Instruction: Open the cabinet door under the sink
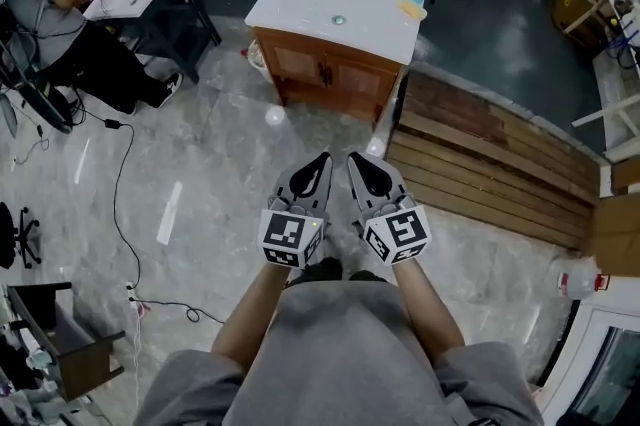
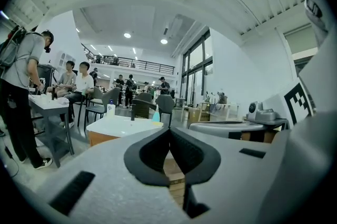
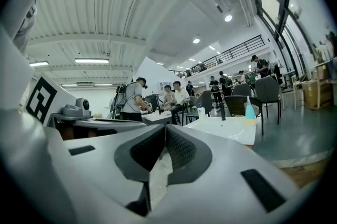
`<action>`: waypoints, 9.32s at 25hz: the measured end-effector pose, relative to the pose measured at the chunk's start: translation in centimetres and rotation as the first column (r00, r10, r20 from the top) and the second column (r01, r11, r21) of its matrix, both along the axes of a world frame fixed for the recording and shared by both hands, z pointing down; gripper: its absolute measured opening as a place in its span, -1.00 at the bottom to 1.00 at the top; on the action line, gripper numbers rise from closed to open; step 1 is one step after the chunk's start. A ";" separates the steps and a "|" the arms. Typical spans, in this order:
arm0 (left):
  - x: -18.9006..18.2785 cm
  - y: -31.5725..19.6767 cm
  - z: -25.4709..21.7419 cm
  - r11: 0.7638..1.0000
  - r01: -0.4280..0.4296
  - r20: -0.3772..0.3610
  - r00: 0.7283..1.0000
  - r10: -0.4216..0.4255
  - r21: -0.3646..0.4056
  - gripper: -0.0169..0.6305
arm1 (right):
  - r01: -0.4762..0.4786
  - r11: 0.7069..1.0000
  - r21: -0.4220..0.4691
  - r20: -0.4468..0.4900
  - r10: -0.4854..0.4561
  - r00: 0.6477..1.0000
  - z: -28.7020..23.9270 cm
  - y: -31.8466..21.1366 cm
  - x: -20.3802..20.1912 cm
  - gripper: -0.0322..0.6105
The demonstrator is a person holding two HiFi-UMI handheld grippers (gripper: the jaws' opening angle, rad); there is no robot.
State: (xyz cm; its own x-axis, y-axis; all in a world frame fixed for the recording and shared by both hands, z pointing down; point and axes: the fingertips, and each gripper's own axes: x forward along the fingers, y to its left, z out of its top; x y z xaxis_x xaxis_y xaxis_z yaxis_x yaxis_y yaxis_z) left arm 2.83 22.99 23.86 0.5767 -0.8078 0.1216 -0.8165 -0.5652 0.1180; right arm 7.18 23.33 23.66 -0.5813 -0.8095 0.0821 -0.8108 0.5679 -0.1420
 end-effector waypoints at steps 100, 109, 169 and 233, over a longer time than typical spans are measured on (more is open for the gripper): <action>-1.7 -42.3 38.7 0.914 0.005 0.078 0.997 0.029 -0.407 -0.91 | -0.047 0.913 -0.405 0.044 0.071 0.996 34.7 -41.1 -0.5 -0.86; -1.2 -42.9 44.0 0.896 0.017 0.087 0.996 0.024 -0.444 -0.80 | -0.044 0.901 -0.432 0.051 0.074 0.996 37.7 -40.1 -0.1 -0.86; -1.5 -45.8 51.4 0.867 0.055 0.147 0.989 0.021 -0.495 -0.69 | 0.065 0.850 -0.523 0.113 -0.006 0.994 43.9 -37.3 2.2 -0.86; -18.2 -32.8 51.7 0.727 -0.499 0.263 0.708 0.656 -0.472 -0.69 | -0.038 0.837 -0.546 0.067 0.089 0.994 46.4 -32.4 -18.0 -0.86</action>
State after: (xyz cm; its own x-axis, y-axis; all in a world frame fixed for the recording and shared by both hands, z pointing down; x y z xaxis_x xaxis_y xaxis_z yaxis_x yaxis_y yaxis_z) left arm -15.41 -9.84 75.58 0.7500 -0.1841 0.6352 -0.3549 -0.9225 0.1517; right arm -10.83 -9.11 70.02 -0.5554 -0.6850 0.4715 -0.8126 0.3267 -0.4826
